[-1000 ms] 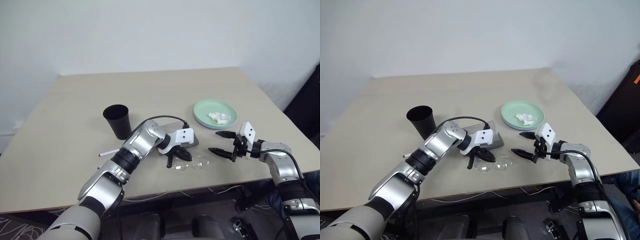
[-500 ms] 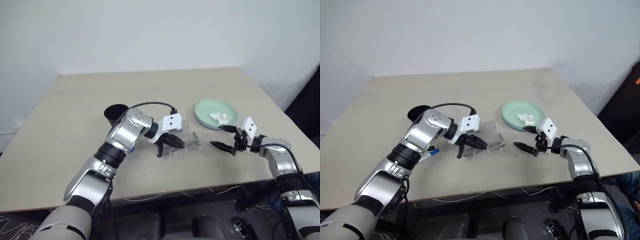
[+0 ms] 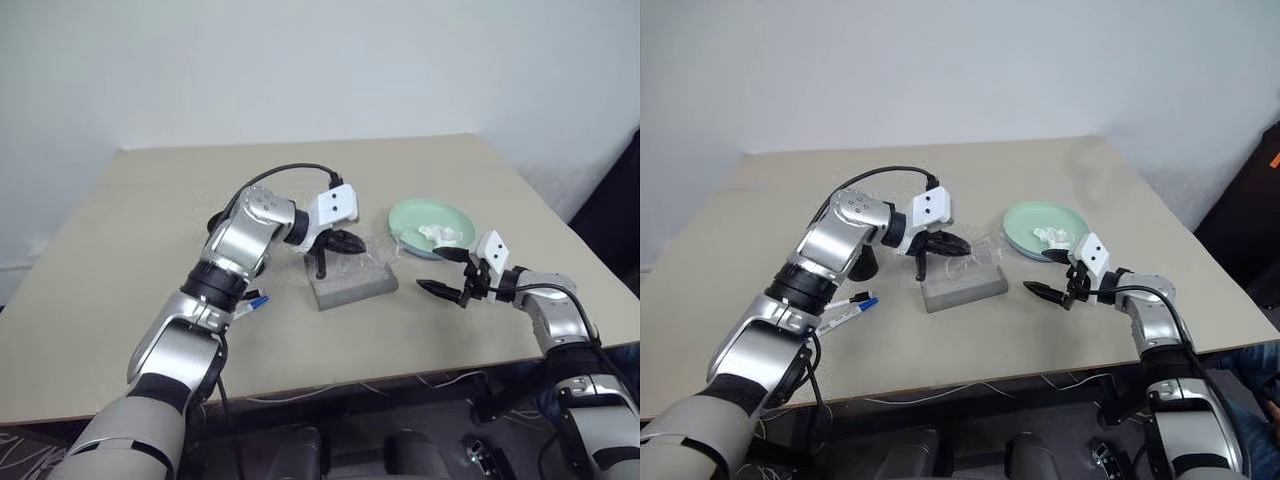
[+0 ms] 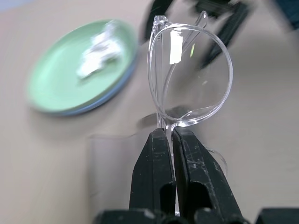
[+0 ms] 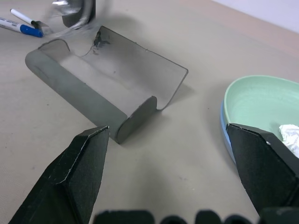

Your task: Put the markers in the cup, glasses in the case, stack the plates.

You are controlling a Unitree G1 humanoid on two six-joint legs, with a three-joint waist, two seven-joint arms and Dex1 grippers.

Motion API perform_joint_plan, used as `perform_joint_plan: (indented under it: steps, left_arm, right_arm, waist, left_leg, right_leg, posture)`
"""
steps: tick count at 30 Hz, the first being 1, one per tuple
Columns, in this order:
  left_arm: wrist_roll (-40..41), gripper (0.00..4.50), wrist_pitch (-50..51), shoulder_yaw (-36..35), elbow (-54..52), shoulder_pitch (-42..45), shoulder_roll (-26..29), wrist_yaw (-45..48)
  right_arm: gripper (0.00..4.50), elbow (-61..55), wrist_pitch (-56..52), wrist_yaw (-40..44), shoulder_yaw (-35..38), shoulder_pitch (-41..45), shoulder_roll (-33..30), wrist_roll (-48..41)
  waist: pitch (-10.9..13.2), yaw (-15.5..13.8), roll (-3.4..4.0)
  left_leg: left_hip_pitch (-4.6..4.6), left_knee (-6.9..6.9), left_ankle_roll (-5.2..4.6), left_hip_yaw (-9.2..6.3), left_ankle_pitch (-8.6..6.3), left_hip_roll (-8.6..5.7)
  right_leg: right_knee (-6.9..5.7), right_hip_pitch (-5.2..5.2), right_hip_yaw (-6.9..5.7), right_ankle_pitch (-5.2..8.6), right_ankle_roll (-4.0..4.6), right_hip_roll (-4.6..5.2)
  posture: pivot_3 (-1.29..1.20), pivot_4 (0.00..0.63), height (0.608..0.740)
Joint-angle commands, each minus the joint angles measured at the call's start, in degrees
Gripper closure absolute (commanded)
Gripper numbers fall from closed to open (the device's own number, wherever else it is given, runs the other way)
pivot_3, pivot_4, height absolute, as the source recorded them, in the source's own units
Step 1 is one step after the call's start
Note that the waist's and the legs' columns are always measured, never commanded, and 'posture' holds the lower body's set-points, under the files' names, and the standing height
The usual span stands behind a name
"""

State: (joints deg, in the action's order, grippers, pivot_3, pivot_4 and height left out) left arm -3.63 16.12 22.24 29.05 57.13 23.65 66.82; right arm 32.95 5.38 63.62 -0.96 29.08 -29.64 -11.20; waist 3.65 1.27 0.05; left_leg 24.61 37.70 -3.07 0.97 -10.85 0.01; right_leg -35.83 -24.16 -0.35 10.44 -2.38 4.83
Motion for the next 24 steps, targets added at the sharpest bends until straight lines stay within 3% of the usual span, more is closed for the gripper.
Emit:
perform_joint_plan:
  steps: [1,11,24]
  left_arm:
    - [-4.39,4.49,-4.89,1.93,5.14,3.9,-1.05,-2.62]
    - [-13.34,4.49,-13.81,8.0,16.68,6.39,-5.1,-4.26]
    - [-17.67,4.49,-16.37,8.71,22.32,6.49,-8.12,-6.25]
  right_arm:
    - [0.16,-1.64,1.03,0.08,0.68,1.38,0.17,-0.73]
    - [0.16,-2.69,1.1,-0.49,1.0,0.1,0.68,-0.78]
    - [0.16,-3.71,0.96,-1.28,0.99,-1.21,0.87,-0.87]
  waist:
    - [0.0,-0.01,0.0]
    - [0.01,-0.04,-0.01]
    - [0.01,-0.01,-0.01]
  left_leg:
    - [0.0,0.0,0.0,0.01,0.0,0.0]
    - [0.05,-0.02,0.0,0.03,0.0,-0.01]
    - [0.04,0.03,0.0,0.01,-0.01,0.0]
  right_leg:
    - [0.0,0.0,0.0,0.0,0.0,0.0]
    - [0.03,-0.03,0.0,0.0,-0.01,0.01]
    - [0.01,-0.01,0.0,-0.01,-0.03,0.01]
  posture:
    - [0.0,0.0,0.738]
    - [0.0,0.0,0.738]
    - [0.0,0.0,0.738]
